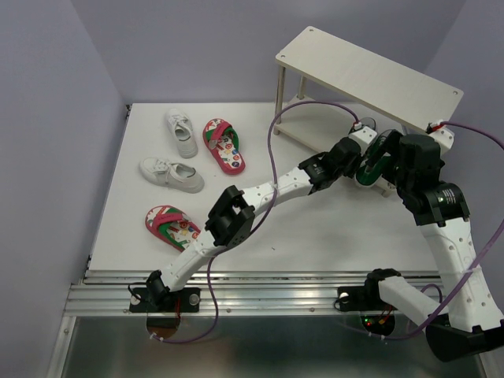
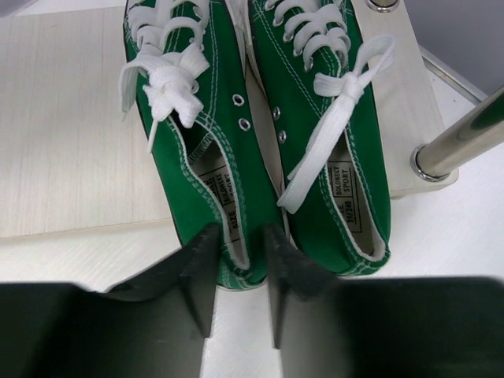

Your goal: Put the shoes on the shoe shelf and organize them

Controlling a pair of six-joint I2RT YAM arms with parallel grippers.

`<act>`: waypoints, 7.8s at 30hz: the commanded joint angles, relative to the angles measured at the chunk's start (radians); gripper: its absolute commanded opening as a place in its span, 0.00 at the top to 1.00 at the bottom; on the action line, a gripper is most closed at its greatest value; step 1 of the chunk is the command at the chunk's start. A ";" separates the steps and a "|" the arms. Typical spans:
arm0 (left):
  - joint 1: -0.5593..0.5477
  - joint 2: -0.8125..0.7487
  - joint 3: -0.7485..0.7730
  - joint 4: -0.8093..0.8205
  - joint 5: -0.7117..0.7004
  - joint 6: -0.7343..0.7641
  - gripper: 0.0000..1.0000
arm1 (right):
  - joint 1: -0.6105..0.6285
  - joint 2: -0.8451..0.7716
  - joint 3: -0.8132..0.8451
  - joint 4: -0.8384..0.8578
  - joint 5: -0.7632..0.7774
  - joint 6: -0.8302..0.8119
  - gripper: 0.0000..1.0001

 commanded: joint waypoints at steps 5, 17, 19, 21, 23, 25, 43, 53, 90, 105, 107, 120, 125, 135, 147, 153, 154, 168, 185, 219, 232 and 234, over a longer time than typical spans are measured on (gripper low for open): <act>-0.031 -0.136 -0.016 0.032 0.006 0.015 0.48 | -0.007 -0.025 -0.008 0.027 -0.002 0.004 0.00; -0.051 -0.383 -0.344 0.046 -0.112 -0.017 0.36 | -0.007 -0.048 -0.015 0.012 0.000 0.019 0.00; -0.054 -0.425 -0.406 0.060 -0.116 -0.038 0.36 | -0.007 -0.048 -0.015 0.012 -0.002 0.022 0.00; -0.058 -0.488 -0.499 0.063 -0.122 -0.051 0.36 | -0.007 -0.047 -0.017 0.013 -0.002 0.024 0.00; -0.061 -0.549 -0.592 0.066 -0.144 -0.078 0.36 | -0.007 -0.041 -0.011 0.010 -0.017 0.029 0.00; -0.063 -0.592 -0.659 0.063 -0.174 -0.107 0.36 | -0.007 -0.031 0.005 0.009 -0.029 0.039 0.00; 0.448 -1.118 -1.083 -0.211 -0.299 -0.394 0.27 | -0.007 -0.022 -0.041 0.076 -0.114 0.044 0.00; 0.672 -0.942 -0.923 -0.501 -0.282 -0.595 0.25 | -0.007 -0.021 -0.078 0.118 -0.160 0.067 0.00; 0.735 -0.836 -0.872 -0.612 -0.446 -0.674 1.00 | -0.007 0.004 -0.092 0.078 -0.109 0.036 0.00; 0.301 -0.927 -0.690 -0.607 -0.402 -0.384 1.00 | -0.007 -0.011 -0.075 0.119 -0.043 0.019 0.00; 0.223 -0.899 -0.668 -0.586 -0.391 -0.338 1.00 | -0.007 -0.025 -0.077 0.119 -0.023 0.030 0.00; -0.032 -0.690 -0.743 -0.364 -0.099 -0.130 0.99 | -0.007 -0.086 -0.094 0.095 0.029 0.030 0.00; -0.034 -0.672 -0.766 -0.362 -0.107 -0.167 0.64 | -0.007 -0.080 -0.097 0.092 0.009 0.016 0.00; -0.046 -0.741 -0.722 -0.492 -0.139 -0.265 0.39 | -0.007 -0.067 -0.098 0.092 -0.014 0.015 0.00; -0.032 -0.721 -0.753 -0.705 -0.208 -0.762 0.30 | -0.007 -0.044 -0.123 0.104 -0.079 0.044 0.00; 0.011 -0.715 -0.821 -0.624 -0.170 -0.793 0.32 | -0.007 -0.054 -0.129 0.102 -0.085 0.035 0.00; 0.020 -0.709 -0.828 -0.627 -0.164 -0.804 0.35 | -0.007 -0.057 -0.132 0.104 -0.083 0.035 0.00; 0.043 -0.640 -0.869 -0.589 -0.135 -0.792 0.45 | -0.007 -0.106 -0.147 0.070 -0.079 0.046 0.00; 0.048 -0.578 -0.852 -0.616 -0.168 -0.744 0.90 | -0.007 -0.134 -0.144 0.033 -0.060 0.062 0.00; 0.244 -0.762 -0.885 -0.569 -0.148 -0.478 0.22 | -0.007 -0.091 -0.123 0.052 -0.039 0.062 0.00; 0.250 -0.739 -0.944 -0.604 -0.195 -0.781 0.35 | -0.007 -0.077 -0.129 0.058 -0.046 0.055 0.00; 0.250 -0.721 -0.960 -0.606 -0.194 -0.822 0.40 | -0.007 -0.076 -0.129 0.058 -0.045 0.058 0.00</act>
